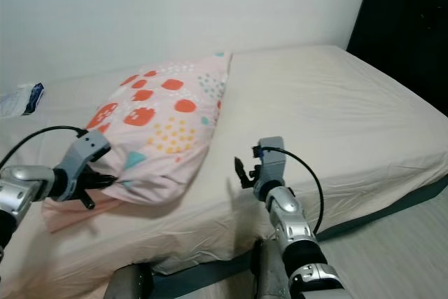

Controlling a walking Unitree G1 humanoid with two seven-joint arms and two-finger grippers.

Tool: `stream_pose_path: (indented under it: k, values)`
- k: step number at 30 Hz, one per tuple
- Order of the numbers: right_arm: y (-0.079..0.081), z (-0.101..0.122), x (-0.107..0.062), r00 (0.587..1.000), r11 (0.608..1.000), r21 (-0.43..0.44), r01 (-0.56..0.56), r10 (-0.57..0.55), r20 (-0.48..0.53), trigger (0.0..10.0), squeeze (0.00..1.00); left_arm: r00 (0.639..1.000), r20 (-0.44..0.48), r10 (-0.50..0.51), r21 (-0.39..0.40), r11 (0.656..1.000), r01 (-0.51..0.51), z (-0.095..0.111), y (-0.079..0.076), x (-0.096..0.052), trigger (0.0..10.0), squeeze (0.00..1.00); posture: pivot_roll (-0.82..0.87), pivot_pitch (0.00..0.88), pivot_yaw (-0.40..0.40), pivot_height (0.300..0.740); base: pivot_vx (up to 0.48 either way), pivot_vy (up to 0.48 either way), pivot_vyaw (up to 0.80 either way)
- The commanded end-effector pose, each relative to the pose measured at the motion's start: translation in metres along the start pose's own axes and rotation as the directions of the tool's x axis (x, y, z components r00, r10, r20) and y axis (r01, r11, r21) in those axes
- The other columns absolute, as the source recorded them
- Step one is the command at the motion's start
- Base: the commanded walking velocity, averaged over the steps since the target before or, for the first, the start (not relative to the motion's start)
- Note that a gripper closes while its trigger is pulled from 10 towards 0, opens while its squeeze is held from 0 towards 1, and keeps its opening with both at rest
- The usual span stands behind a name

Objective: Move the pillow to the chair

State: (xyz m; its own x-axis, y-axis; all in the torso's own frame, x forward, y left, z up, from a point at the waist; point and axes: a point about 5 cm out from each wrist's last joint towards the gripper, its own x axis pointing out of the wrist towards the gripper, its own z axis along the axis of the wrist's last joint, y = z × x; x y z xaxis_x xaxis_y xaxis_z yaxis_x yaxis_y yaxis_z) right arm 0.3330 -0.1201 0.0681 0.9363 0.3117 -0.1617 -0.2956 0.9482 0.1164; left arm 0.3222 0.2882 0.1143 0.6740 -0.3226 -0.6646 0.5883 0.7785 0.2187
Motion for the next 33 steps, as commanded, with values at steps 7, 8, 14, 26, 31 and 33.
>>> stream_pose_path:
  k: [7, 8, 14, 26, 31, 33]
  values:
    - [0.002, 0.004, 0.002, 1.0, 1.0, -0.003, -0.012, 0.012, 0.019, 10.0, 0.0, 0.937, -0.188, 0.294, 0.228, 0.941, -0.25, -0.021, 0.036, -0.025, 0.0, 0.0, 0.05, 0.0, -0.047, 0.535, 0.0, 0.0, 0.0]
    - [0.002, 0.004, 0.002, 1.0, 1.0, -0.003, -0.012, 0.012, 0.019, 10.0, 0.0, 0.937, -0.188, 0.294, 0.228, 0.941, -0.25, -0.021, 0.036, -0.025, 0.0, 0.0, 0.05, 0.0, -0.047, 0.535, 0.0, 0.0, 0.0]
    - [0.003, 0.005, 0.003, 1.0, 1.0, -0.004, -0.014, 0.014, 0.019, 10.0, 0.0, 0.84, -0.222, 0.495, 0.407, 0.83, -0.382, -0.025, 0.058, -0.043, 0.0, 0.0, 0.06, 0.0, -0.049, 0.535, 0.0, 0.0, 0.0]
    - [0.004, 0.004, 0.003, 1.0, 1.0, 0.0, -0.015, 0.015, 0.016, 10.0, 0.0, 0.761, -0.262, 0.594, 0.464, 0.768, -0.441, -0.042, 0.073, -0.066, 3.1, 0.0, 0.06, 0.0, -0.05, 0.535, 0.0, 0.0, 0.0]
    - [0.004, 0.004, 0.003, 1.0, 1.0, 0.002, -0.015, 0.015, 0.017, 10.0, 0.0, 0.831, -0.24, 0.503, 0.209, 0.862, -0.461, -0.046, 0.068, -0.063, 10.0, 1.0, 0.05, 0.0, -0.047, 0.535, 0.0, 0.0, 0.0]
    - [0.004, 0.004, 0.003, 1.0, 1.0, 0.001, -0.014, 0.014, 0.016, 10.0, 0.0, 0.859, -0.248, 0.448, 0.143, 0.894, -0.425, -0.048, 0.067, -0.065, 10.0, 1.0, 0.05, 0.0, -0.048, 0.535, 0.0, 0.0, 0.0]
